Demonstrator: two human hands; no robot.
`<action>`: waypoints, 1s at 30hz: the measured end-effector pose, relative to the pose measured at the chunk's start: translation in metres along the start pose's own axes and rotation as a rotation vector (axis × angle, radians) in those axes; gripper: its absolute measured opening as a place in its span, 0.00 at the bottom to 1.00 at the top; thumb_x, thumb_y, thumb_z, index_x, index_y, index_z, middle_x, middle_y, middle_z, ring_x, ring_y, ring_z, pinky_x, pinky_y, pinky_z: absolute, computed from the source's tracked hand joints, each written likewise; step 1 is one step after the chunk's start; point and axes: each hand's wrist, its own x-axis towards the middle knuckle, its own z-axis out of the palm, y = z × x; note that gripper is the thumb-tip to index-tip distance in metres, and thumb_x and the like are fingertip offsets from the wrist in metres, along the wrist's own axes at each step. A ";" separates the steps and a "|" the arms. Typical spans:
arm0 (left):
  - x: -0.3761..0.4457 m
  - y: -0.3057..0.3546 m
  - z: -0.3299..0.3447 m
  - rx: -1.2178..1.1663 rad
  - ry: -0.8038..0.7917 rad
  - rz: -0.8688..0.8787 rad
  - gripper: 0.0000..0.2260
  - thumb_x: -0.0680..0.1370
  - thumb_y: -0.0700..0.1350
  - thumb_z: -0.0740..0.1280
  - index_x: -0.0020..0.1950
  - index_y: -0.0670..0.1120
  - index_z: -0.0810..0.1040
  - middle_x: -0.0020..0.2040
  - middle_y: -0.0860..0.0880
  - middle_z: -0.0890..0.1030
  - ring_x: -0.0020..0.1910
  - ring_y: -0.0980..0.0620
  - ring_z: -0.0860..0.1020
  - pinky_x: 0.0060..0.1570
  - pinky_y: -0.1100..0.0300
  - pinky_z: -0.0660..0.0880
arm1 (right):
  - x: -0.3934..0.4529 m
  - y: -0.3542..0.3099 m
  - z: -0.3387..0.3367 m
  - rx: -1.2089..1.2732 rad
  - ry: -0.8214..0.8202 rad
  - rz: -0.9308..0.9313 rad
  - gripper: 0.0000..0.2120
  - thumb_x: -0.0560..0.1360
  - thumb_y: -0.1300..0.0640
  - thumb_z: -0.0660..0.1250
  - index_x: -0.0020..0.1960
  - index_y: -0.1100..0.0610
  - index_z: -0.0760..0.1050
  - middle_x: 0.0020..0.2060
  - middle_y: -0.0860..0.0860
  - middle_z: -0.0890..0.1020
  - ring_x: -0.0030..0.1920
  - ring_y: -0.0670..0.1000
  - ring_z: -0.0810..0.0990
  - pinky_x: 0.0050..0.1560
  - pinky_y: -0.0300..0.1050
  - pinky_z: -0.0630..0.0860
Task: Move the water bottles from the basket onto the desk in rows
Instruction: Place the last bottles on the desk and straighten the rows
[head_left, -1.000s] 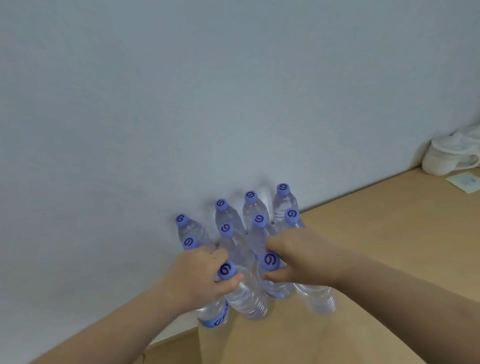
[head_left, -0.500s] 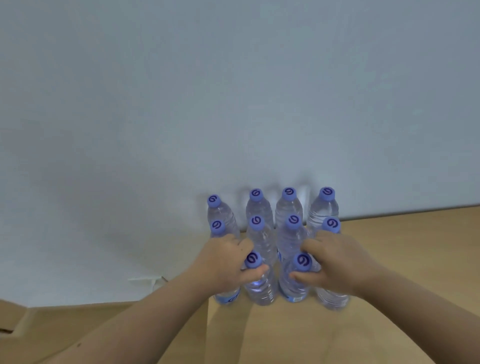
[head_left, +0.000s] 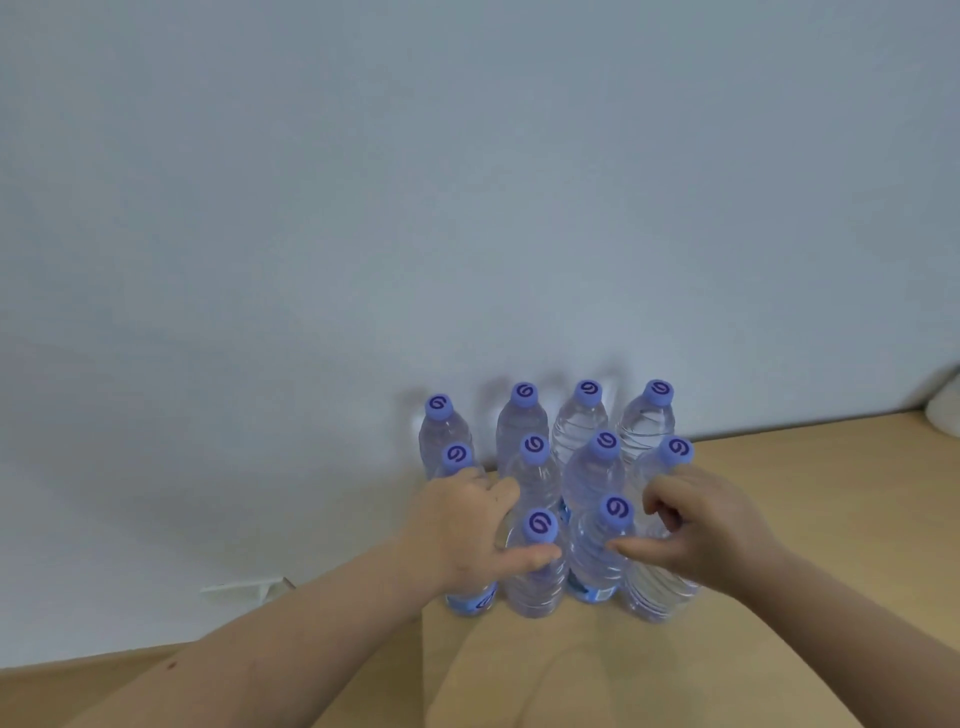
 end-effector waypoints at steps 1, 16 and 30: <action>-0.001 0.000 0.001 -0.015 -0.004 0.015 0.28 0.68 0.74 0.56 0.34 0.48 0.65 0.29 0.54 0.66 0.30 0.53 0.66 0.26 0.55 0.68 | 0.000 -0.003 0.001 -0.004 0.003 -0.009 0.26 0.58 0.32 0.69 0.30 0.55 0.68 0.24 0.40 0.62 0.25 0.45 0.62 0.22 0.40 0.61; 0.020 -0.038 -0.050 -0.067 0.344 -0.025 0.18 0.77 0.56 0.58 0.35 0.46 0.73 0.29 0.56 0.68 0.30 0.58 0.65 0.28 0.63 0.63 | 0.063 -0.026 -0.045 -0.225 0.095 -0.136 0.26 0.68 0.27 0.53 0.45 0.46 0.75 0.30 0.38 0.70 0.34 0.44 0.71 0.28 0.36 0.62; 0.073 -0.089 -0.031 -0.003 -0.169 -0.355 0.13 0.74 0.54 0.67 0.54 0.49 0.78 0.46 0.50 0.81 0.44 0.48 0.77 0.42 0.56 0.73 | 0.165 -0.029 0.025 -0.313 -0.128 -0.248 0.15 0.73 0.43 0.64 0.54 0.51 0.72 0.35 0.47 0.77 0.34 0.52 0.72 0.47 0.46 0.68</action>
